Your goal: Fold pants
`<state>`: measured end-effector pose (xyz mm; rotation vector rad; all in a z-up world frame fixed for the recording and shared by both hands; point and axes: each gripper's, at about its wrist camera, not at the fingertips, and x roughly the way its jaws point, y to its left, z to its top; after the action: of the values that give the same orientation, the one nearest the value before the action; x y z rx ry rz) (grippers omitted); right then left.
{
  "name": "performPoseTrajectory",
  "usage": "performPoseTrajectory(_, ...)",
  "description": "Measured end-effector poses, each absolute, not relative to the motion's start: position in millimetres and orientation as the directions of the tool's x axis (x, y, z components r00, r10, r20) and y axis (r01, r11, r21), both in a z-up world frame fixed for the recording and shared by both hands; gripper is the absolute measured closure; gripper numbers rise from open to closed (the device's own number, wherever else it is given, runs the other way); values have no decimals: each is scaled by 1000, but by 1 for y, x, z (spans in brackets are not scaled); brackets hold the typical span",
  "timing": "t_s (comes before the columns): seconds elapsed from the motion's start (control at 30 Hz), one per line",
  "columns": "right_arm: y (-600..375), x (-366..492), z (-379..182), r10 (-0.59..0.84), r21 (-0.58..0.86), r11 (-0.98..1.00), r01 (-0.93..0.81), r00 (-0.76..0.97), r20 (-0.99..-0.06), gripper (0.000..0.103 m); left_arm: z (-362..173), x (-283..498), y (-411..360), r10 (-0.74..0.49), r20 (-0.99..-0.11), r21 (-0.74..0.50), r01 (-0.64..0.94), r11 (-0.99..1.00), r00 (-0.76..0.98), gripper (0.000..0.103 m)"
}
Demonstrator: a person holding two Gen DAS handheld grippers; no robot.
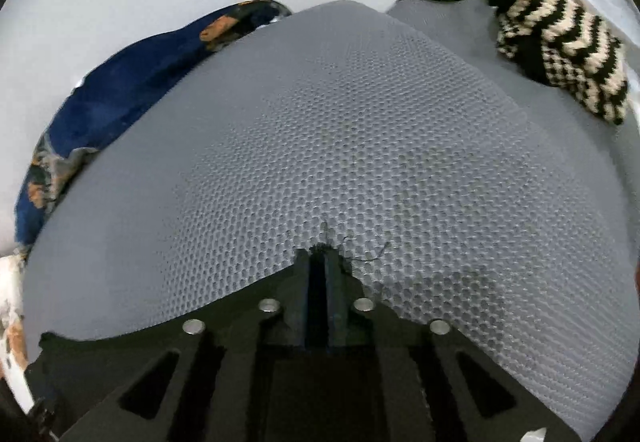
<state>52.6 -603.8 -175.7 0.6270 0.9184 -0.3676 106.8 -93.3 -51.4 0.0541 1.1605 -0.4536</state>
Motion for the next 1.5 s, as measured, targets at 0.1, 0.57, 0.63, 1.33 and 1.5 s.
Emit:
performPoseTrajectory(0.1, -598, 49, -162, -87, 297, 767, 568, 551, -830, 80, -48, 106, -95, -312, -896, -181, 379, 907, 317, 52)
performPoseTrajectory(0.57, -393, 129, -100, 272, 391, 917, 85, 585, -764, 80, -30, 109, -6, -275, -866, -187, 240, 953, 417, 51)
performPoseTrajectory(0.63, -348, 153, -98, 365, 421, 907, -20, 533, -763, 80, -32, 109, 13, -259, -868, -184, 212, 960, 424, 51)
performPoseTrajectory(1.33, -155, 241, -112, 574, 462, 767, -445, 154, -804, 88, -57, 86, 62, -307, -846, -254, 176, 951, 436, 51)
performPoseTrajectory(1.5, -157, 244, -106, 540, 408, 801, -438, 234, -809, 94, -57, 87, 64, -314, -843, -263, 174, 949, 437, 51)
